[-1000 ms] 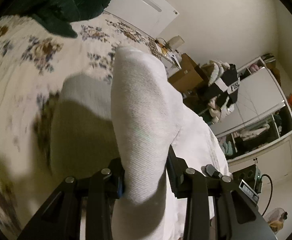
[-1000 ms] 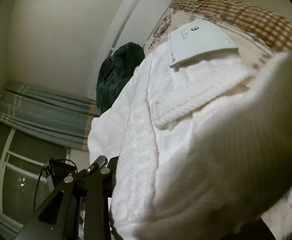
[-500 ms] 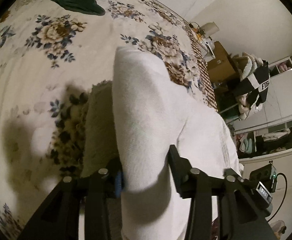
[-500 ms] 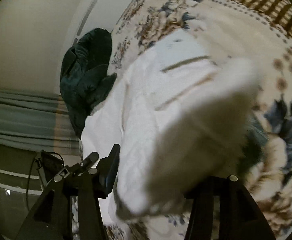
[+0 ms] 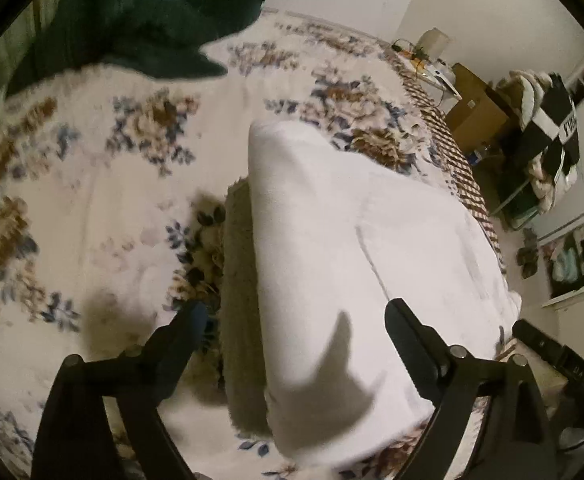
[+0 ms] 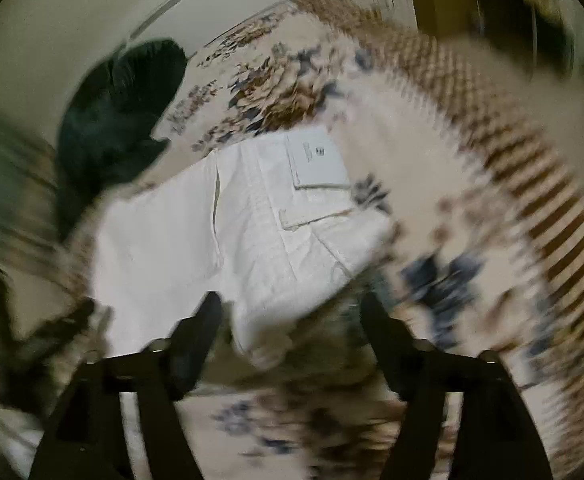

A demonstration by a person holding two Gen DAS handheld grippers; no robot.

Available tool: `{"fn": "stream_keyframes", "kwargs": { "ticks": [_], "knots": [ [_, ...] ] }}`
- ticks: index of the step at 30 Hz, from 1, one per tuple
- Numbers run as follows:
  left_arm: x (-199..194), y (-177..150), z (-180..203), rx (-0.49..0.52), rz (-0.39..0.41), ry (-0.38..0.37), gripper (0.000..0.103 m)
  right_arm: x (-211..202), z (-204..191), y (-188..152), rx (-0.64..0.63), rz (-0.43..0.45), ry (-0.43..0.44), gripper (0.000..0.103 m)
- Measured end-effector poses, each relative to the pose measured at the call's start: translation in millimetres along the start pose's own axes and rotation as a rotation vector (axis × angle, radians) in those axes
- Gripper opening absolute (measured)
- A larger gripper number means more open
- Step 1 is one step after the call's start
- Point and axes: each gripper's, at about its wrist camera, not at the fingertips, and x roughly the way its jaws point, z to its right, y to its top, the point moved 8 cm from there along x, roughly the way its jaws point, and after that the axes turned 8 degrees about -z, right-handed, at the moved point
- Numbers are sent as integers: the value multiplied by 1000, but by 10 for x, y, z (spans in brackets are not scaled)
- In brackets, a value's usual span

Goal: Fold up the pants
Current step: 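Carry the folded pants with both grippers onto the stack of grey-green clothes, then open both grippers and lift them away from the stack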

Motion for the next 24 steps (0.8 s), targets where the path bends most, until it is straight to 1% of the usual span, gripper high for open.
{"fn": "stream_keyframes", "kwargs": {
  "ticks": [1,3,5,6,9,11,13,17,21,24],
  "knots": [
    [-66,-29,40,13,11,19,91,-115,-20,-22,-36,27,-63,79],
    [-249,-125,142,44,42,54,91,-357,-41,-76,-83,79,-145,83],
    [-443,-223,227,53,66,73,91,-599,-57,-134,-107,124,-192,85],
    [-572,-284,267,50,84,83,91,-711,-63,-169,-115,138,-198,85],
    [-943,-451,381,56,134,111,91,-1121,-110,-348,-141,180,-197,86],
    [-1190,-571,462,58,161,117,91,-1474,-150,-489,-165,219,-197,86],
    [-1521,-716,545,53,198,128,91,-1824,-194,-648,-179,252,-193,86],
    [-2051,-979,718,50,248,143,91,-2574,-251,-954,-204,318,-159,87],
    [-2609,-1344,946,54,311,176,91,-3299,-319,-1289,-246,385,-133,87],
    [-2958,-1632,1082,45,339,194,91,-3763,-327,-1563,-260,421,-110,87]
  ]
}}
